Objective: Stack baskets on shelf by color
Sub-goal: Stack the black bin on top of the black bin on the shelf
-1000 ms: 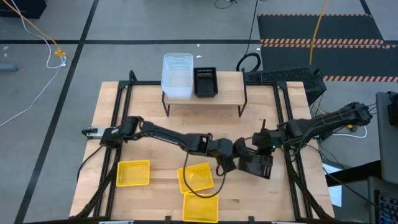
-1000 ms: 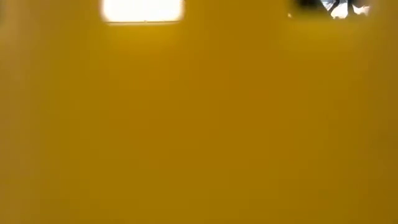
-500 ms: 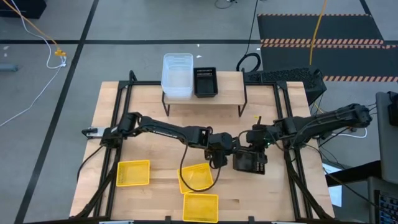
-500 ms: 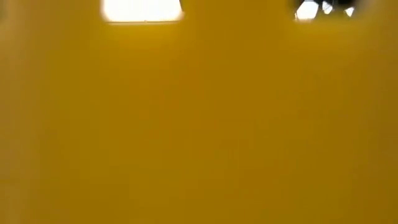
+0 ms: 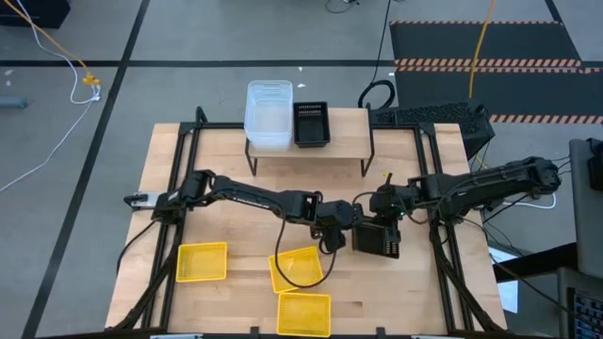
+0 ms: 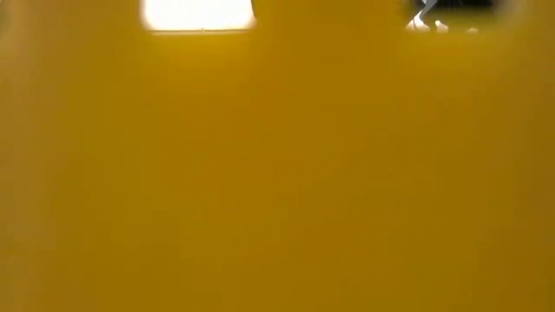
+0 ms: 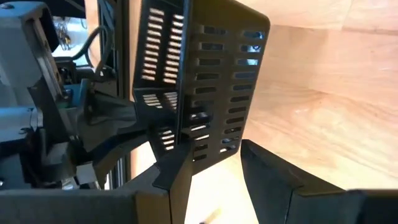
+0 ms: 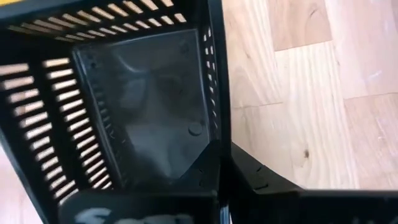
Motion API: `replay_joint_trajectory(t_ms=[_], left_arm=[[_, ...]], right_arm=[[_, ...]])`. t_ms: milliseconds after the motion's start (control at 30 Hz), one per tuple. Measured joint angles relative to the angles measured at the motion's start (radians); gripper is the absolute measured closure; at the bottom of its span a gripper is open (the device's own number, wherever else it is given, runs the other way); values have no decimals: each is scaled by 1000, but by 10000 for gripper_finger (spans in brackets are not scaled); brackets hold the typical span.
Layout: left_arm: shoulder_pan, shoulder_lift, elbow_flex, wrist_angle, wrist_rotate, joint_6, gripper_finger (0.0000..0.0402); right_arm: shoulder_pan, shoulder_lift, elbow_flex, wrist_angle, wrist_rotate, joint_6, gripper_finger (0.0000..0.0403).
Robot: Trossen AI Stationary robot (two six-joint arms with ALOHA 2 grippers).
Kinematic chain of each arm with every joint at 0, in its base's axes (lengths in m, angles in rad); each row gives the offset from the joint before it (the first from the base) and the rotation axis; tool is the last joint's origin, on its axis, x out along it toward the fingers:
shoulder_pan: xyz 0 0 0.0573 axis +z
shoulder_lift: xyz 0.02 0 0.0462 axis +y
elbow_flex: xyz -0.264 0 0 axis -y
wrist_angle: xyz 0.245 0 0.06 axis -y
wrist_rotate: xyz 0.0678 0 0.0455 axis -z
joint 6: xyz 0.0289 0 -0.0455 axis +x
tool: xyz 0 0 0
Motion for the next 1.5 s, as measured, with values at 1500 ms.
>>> replay_joint_trajectory(t_ms=[1500], left_arm=[[-4,71,3,23,-22,18,261]], right_arm=[[-1,2,-2,21,65,-62,402]])
